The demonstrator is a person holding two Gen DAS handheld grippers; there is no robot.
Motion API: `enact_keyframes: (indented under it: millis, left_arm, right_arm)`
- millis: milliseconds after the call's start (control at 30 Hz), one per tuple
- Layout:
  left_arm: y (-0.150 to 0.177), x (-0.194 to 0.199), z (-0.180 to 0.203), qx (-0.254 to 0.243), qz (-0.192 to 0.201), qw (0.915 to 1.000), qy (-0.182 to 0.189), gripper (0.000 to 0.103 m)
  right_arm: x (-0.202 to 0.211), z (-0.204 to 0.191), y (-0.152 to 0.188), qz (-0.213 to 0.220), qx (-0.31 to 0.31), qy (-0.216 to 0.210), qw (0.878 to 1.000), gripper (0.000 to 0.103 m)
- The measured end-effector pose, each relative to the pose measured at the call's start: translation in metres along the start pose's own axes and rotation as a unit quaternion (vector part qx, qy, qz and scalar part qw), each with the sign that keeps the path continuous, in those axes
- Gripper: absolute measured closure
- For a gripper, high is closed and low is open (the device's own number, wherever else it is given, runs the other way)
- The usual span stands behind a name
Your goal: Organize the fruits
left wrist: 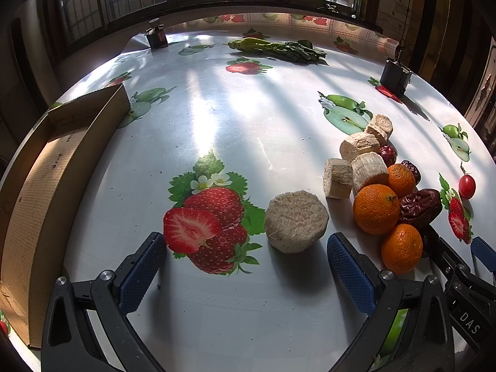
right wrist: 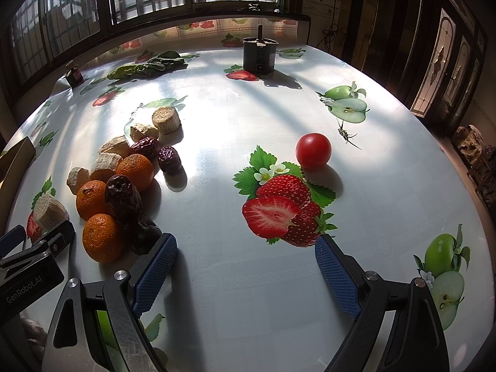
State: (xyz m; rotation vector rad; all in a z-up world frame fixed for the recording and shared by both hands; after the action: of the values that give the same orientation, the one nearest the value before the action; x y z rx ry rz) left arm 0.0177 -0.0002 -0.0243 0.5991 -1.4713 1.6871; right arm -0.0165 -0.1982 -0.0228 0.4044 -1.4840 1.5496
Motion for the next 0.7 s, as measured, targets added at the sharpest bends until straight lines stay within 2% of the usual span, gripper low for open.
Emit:
enact_keyframes:
  millis: [233, 433, 533, 700]
  left_arm:
    - [-0.004, -0.003, -0.001, -0.004, -0.026, 0.9996, 0.007, 0.000]
    - [0.002, 0.004, -0.002, -0.022, -0.049, 0.9977, 0.041, 0.000]
    - [0.007, 0.020, -0.004, -0.007, -0.031, 0.9974, 0.064, 0.000]
    - [0.007, 0.075, -0.002, -0.028, 0.049, 0.9970, 0.053, 0.000]
  right_arm:
    - [0.000, 0.000, 0.000, 0.000, 0.000, 0.000, 1.000, 0.010]
    - [0.000, 0.001, 0.001, 0.000, 0.000, 0.000, 1.000, 0.010]
    - [0.000, 0.001, 0.002, -0.001, -0.002, 0.001, 1.000, 0.010]
    - [0.000, 0.001, -0.001, -0.022, 0.023, -0.018, 0.999, 0.010]
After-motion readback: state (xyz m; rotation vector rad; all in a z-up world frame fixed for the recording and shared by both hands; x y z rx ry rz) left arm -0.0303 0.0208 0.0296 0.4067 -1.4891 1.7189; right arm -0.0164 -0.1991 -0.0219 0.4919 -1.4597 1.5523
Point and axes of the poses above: each gripper's, at about its wrist camera, not at the fingertips, and x roughly against the way its jaws point, z to its right, y to its underside, the point moved 3 cm from there along -x, roughly the way its jaws point, and after that the axes turned 15 degrees about y, right-handed, at the moved point
